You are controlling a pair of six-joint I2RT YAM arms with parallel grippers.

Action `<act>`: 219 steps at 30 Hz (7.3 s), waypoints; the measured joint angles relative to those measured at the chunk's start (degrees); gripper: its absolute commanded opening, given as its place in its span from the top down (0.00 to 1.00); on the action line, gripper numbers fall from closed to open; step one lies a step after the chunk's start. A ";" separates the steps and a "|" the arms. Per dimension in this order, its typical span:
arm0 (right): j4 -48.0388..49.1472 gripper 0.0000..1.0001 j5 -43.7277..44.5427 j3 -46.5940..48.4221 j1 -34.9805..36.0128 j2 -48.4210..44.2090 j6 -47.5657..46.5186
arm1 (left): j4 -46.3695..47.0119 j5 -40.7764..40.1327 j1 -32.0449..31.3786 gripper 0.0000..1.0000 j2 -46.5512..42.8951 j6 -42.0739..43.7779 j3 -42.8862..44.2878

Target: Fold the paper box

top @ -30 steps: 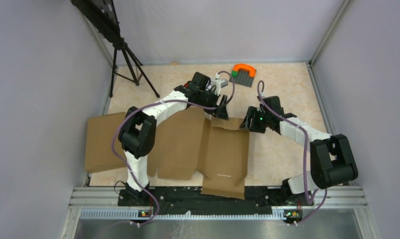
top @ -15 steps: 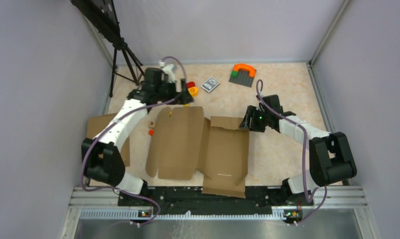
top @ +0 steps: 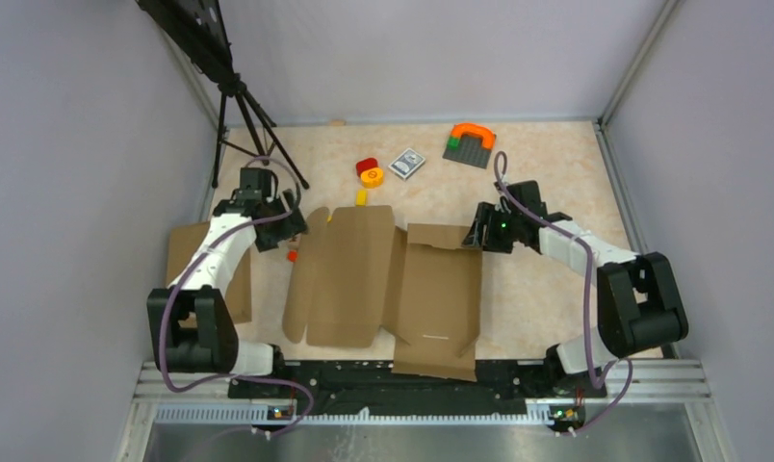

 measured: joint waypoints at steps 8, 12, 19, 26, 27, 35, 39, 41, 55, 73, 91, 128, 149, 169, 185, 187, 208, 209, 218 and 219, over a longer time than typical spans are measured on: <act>-0.04 0.44 0.02 0.72 0.00 0.48 -0.66 | -2.08 -1.84 4.52 0.24 -0.28 -2.12 -7.80; 0.09 0.44 -0.04 1.29 0.00 1.31 -0.66 | -2.12 0.22 4.52 0.27 0.13 -2.45 -8.15; 0.31 0.44 -0.39 1.46 0.00 2.38 -0.66 | -0.24 3.93 4.52 0.30 1.31 -2.95 -11.93; 0.37 0.44 -0.42 1.46 0.00 2.38 -0.66 | 2.14 5.27 4.52 0.53 3.76 -3.96 -14.62; 0.39 0.44 -0.42 1.46 0.00 2.38 -0.68 | 2.60 5.97 4.52 0.62 4.37 -3.89 -14.64; 0.46 0.42 -0.26 1.95 0.00 2.97 -1.31 | 7.30 16.17 4.79 0.78 6.27 -0.79 -15.37; 0.42 0.43 0.11 2.19 0.00 3.08 -1.68 | 7.61 17.68 4.79 0.78 4.39 -0.35 -15.76; 0.42 0.46 0.20 2.19 0.00 3.26 -1.68 | 7.61 18.47 4.79 0.78 2.69 -0.35 -15.78; -0.17 0.49 3.67 3.28 0.17 5.25 -2.01 | 7.72 22.16 2.91 0.77 0.04 -0.39 -15.78; -0.15 0.58 9.97 4.15 1.95 8.98 -2.08 | 5.86 20.72 0.63 0.53 -0.66 0.04 -15.74; -0.09 0.58 10.14 4.83 1.95 9.60 -2.19 | -3.41 11.32 -16.63 0.57 -3.37 6.73 5.46; -1.97 0.58 9.88 6.36 2.05 9.68 -2.78 | -14.91 22.03 -34.60 0.72 50.31 60.98 55.19; 0.81 0.22 9.99 5.84 2.05 6.36 -2.69 | -6.01 14.99 -37.79 1.00 46.80 58.95 46.93; 7.76 0.20 14.51 2.78 2.14 8.41 4.70 | -4.04 13.75 -39.43 0.95 46.07 56.65 45.44; 3.39 0.33 14.60 -3.10 1.40 -4.66 2.32 | -4.55 14.12 -40.24 0.61 48.30 52.17 47.04; 2.69 0.34 14.34 -3.52 1.25 -4.55 2.05 | -4.52 14.10 -40.52 0.60 49.07 51.60 47.76; 3.96 0.38 13.88 -6.78 0.74 -4.31 1.38 | 1.11 9.33 -43.04 1.00 49.31 48.65 45.94; 4.24 0.38 13.88 -6.95 0.74 -4.31 1.38 | 2.03 8.81 -43.19 1.00 48.78 48.57 44.96; 5.05 0.39 14.23 -8.50 0.70 -5.79 1.31 | 5.49 4.00 -45.07 1.00 47.19 48.48 41.57; 4.90 0.39 14.32 -8.52 0.66 -6.12 1.29 | 5.84 3.41 -45.38 1.00 47.06 48.50 41.27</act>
